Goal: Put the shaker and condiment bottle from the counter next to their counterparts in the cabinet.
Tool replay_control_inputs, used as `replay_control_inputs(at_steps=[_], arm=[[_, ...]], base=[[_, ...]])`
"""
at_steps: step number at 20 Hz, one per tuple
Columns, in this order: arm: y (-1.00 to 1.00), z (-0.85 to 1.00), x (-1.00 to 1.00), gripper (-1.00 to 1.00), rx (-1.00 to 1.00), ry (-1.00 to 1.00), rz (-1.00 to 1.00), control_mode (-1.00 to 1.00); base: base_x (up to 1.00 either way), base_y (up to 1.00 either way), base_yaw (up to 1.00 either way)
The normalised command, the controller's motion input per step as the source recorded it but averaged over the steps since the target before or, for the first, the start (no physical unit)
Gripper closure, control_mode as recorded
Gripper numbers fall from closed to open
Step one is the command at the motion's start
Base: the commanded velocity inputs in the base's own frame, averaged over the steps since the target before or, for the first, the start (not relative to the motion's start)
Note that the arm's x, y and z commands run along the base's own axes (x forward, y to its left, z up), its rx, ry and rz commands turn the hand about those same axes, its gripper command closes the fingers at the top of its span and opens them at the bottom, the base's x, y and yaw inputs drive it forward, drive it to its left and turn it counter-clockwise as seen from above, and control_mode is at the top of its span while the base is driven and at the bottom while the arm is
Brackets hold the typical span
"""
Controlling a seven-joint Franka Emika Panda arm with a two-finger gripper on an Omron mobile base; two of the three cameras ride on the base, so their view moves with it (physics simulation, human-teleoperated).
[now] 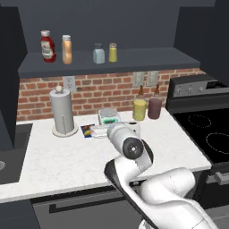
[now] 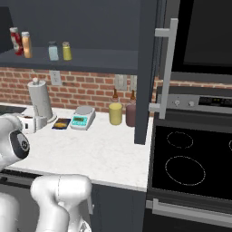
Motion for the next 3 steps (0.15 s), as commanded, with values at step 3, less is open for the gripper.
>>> replay_control_inputs(at_steps=[3], arm=[[0.00, -0.81, -0.32, -1.00, 0.00, -0.06, 0.00, -1.00]], base=[[0.00, 0.00, 0.00]])
